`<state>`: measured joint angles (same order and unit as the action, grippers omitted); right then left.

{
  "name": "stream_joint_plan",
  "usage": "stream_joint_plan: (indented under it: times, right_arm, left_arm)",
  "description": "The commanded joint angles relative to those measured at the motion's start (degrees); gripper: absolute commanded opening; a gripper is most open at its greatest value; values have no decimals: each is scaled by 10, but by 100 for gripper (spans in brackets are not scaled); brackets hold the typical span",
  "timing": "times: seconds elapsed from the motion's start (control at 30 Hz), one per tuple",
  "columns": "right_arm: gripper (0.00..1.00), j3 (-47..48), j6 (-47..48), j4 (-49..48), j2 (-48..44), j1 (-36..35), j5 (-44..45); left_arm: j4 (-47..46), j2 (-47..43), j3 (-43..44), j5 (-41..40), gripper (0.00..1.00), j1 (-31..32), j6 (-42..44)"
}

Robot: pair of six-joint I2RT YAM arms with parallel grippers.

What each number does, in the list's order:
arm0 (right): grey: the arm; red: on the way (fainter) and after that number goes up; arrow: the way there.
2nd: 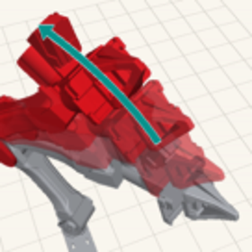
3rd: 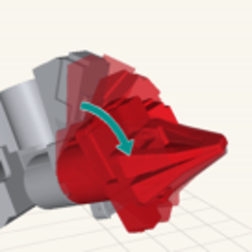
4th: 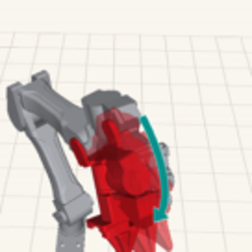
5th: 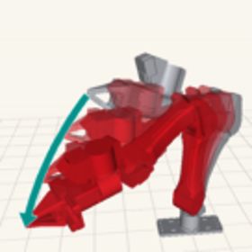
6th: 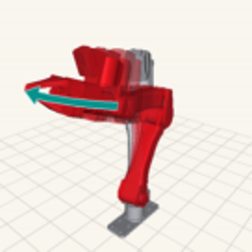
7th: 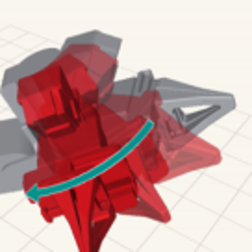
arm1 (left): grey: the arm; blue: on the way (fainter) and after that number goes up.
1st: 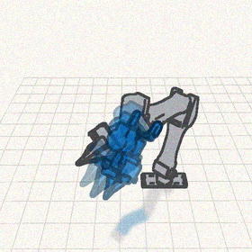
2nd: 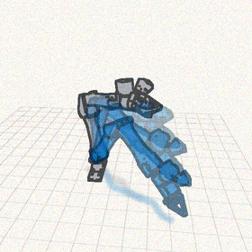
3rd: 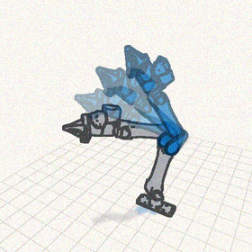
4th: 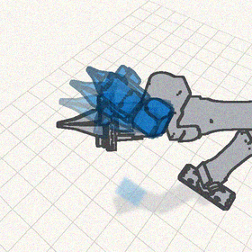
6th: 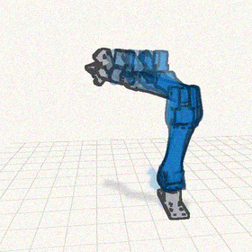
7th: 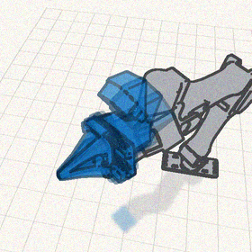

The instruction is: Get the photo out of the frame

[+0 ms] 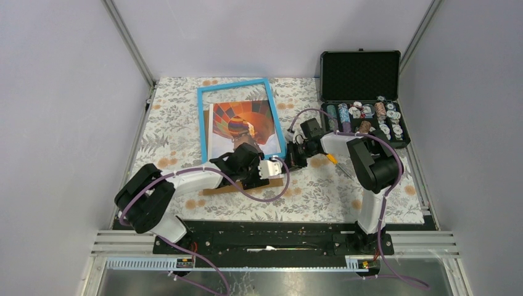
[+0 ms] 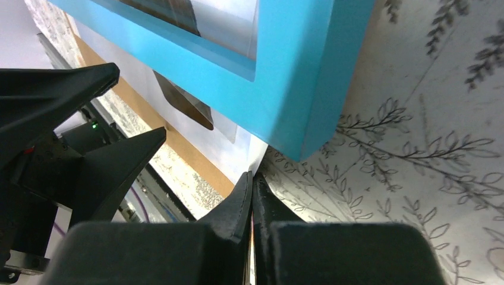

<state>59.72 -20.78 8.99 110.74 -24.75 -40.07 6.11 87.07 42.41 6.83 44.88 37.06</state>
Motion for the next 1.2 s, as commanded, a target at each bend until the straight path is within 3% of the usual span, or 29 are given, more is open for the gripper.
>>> stream_joint_plan:
  times: [0.0, 0.13, 0.33, 0.57, 0.77, 1.03, 1.17]
  right_arm:
    - [0, 15, 1, 39, -35, 1, -58]
    - [0, 17, -26, 40, -46, 1, -95]
    - [0, 12, -44, 44, -51, 1, -125]
    - [0, 9, -58, 43, -50, 1, -162]
    - [0, -8, -60, 44, -66, 1, -174]
    - [0, -22, -61, 43, -79, 1, -185]
    - [0, -28, -56, 44, -82, 1, -187]
  left_arm:
    - [15, -59, -2, 31, 75, 3, -21]
    - [4, -128, -36, 39, 83, 3, -21]
    - [-6, -181, -77, 40, 85, 4, -12]
    - [-18, -176, -101, 39, 82, 11, -16]
    - [-58, -164, -134, -16, 75, 35, 5]
    - [-92, -159, -142, -90, 50, 39, 12]
    - [-71, -165, -126, -84, 26, 41, 5]
